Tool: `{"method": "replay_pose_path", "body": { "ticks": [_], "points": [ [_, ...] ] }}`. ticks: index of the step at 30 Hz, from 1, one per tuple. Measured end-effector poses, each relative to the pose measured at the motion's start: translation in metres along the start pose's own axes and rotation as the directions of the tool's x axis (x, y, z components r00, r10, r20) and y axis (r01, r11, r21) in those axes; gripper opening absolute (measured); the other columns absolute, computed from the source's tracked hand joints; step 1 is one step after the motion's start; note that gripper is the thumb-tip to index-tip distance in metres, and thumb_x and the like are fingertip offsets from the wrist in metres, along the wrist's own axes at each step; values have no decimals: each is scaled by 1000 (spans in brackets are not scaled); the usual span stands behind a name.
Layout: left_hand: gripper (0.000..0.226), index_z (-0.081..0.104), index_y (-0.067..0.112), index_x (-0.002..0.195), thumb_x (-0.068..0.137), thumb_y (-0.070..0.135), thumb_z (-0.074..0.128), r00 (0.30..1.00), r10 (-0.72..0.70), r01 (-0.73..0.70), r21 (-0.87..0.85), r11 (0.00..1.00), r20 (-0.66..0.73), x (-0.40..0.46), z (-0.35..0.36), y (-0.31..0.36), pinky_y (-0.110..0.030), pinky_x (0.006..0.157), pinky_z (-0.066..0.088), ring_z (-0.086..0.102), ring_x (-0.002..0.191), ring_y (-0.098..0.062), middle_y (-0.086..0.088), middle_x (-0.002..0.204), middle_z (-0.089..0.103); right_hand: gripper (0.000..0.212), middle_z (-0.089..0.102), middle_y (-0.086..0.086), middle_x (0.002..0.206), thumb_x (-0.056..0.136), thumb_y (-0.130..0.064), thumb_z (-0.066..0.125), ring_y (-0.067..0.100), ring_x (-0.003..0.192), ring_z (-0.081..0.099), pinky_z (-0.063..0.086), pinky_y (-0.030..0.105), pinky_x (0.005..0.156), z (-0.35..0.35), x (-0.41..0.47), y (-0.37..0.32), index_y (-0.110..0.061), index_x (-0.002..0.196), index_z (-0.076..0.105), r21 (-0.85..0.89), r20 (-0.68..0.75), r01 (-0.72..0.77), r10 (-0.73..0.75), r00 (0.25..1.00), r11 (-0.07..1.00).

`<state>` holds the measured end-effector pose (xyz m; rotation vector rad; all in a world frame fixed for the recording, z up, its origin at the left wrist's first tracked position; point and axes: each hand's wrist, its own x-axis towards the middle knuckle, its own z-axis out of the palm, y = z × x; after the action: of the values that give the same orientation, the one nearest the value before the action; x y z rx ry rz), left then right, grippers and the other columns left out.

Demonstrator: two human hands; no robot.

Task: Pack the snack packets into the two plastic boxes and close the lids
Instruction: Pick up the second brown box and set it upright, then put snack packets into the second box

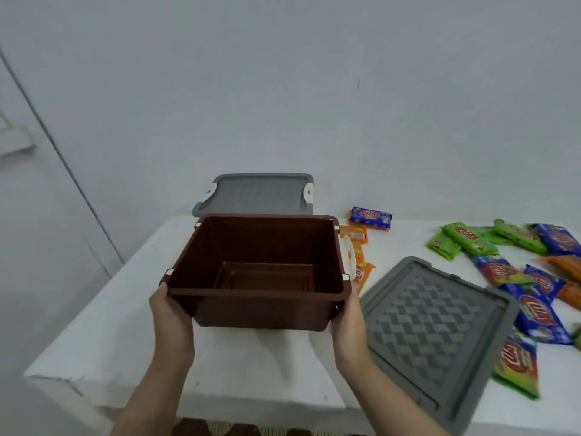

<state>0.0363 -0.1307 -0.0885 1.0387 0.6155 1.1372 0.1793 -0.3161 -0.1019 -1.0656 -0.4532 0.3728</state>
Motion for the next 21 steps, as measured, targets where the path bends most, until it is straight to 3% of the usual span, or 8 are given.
{"method": "replay_pose_path", "body": {
  "ticks": [3, 5, 7, 9, 11, 14, 19, 21],
  "points": [
    [44, 48, 25, 135, 101, 40, 24, 988, -145, 151, 151, 977, -50, 2, -16, -13, -40, 108, 36, 46, 129, -20, -3, 135, 55, 27, 65, -34, 110, 92, -59, 36, -13, 107, 58, 42, 22, 96, -3, -3, 16, -71, 100, 59, -100, -7, -90, 90, 996, 991],
    [48, 36, 25, 144, 102, 45, 24, 974, -195, 220, 252, 943, -119, 3, -21, -16, -45, 112, 33, 41, 133, -24, -5, 144, 44, 27, 62, -36, 115, 94, -59, 35, -14, 112, 54, 39, 22, 98, -8, -7, 21, -73, 105, 55, -189, -10, -122, 123, 992, 974],
    [47, 33, 23, 144, 102, 44, 31, 965, -93, 187, 399, 898, -243, 0, -20, -16, -45, 111, 32, 38, 134, -27, -7, 145, 41, 30, 57, -24, 129, 104, -41, 34, 0, 126, 49, 40, 27, 105, -14, -9, 23, -59, 121, 50, -275, -62, -123, 110, 992, 954],
    [47, 36, 16, 141, 98, 31, 49, 929, 200, 44, 630, 775, -311, -8, -10, -11, -45, 108, 32, 35, 134, -31, -13, 144, 38, 33, 55, -15, 128, 104, -20, 36, 10, 124, 51, 43, 37, 106, -24, -8, 21, -42, 124, 51, -326, -191, -89, 26, 981, 941],
    [43, 46, 11, 130, 90, 16, 60, 893, 446, -215, 819, 532, -56, -19, 5, -7, -48, 109, 27, 34, 131, -32, -15, 136, 43, 31, 57, -8, 121, 101, -12, 39, 13, 117, 54, 47, 39, 101, -29, -3, 11, -33, 116, 56, -360, -287, -51, -58, 956, 932],
    [24, 61, 21, 107, 85, 11, 61, 874, 413, -379, 891, 250, 256, -29, 44, -11, -65, 109, -4, 32, 135, -27, -3, 130, 49, 27, 60, 0, 115, 101, -9, 40, 14, 105, 59, 54, 19, 79, -38, 7, -7, -29, 105, 58, -337, -328, -15, -103, 939, 941],
    [20, 66, 20, 101, 84, 12, 60, 857, 319, -464, 876, 135, 405, -40, 109, -17, -63, 110, -8, 33, 138, -26, -2, 125, 55, 29, 58, 4, 94, 97, -6, 42, 11, 83, 53, 45, 21, 72, -55, 24, -29, -26, 94, 62, -383, -285, 36, -155, 946, 923],
    [19, 66, 18, 99, 83, 8, 61, 810, 309, -567, 800, 196, 499, -50, 136, -24, -61, 113, 0, 44, 129, -26, -2, 117, 58, 30, 58, 2, 92, 97, -4, 42, 5, 80, 54, 44, 12, 66, -66, 31, -35, -24, 92, 64, -399, -273, 46, -167, 948, 916]
  ]
}}
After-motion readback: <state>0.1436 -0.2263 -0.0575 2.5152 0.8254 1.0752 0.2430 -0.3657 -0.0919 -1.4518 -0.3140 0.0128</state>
